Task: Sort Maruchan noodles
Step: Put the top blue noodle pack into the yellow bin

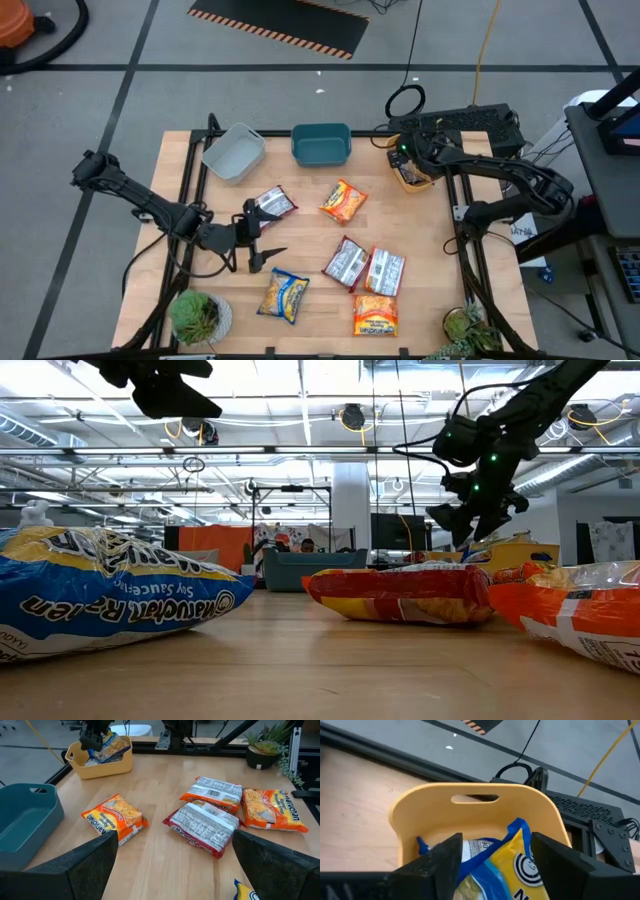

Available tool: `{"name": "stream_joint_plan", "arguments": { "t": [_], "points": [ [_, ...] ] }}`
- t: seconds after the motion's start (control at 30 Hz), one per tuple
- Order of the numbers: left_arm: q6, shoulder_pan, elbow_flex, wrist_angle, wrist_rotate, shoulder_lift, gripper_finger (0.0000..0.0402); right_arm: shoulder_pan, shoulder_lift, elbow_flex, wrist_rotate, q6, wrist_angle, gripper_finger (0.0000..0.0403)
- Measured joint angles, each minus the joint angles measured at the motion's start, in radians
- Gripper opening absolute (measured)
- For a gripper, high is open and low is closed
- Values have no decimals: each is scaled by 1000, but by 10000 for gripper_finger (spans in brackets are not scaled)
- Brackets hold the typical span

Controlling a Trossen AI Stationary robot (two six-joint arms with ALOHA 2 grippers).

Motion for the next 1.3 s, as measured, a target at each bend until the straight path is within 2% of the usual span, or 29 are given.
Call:
{"name": "stream_joint_plan", "arguments": {
  "t": [0.17, 0.37, 0.93, 1.3],
  "points": [
    [-2, 0, 0, 0, 0, 0, 395, 0, 0, 0, 0, -1, -16, 238],
    [-2, 0, 0, 0, 0, 0, 395, 0, 0, 0, -19, -1, -20, 216],
    [-11, 0, 0, 1, 0, 0, 395, 0, 0, 0, -29, -3, -70, 121],
    [-12, 0, 0, 1, 0, 0, 395, 0, 0, -1, -29, -1, -93, 28]
  ]
}}
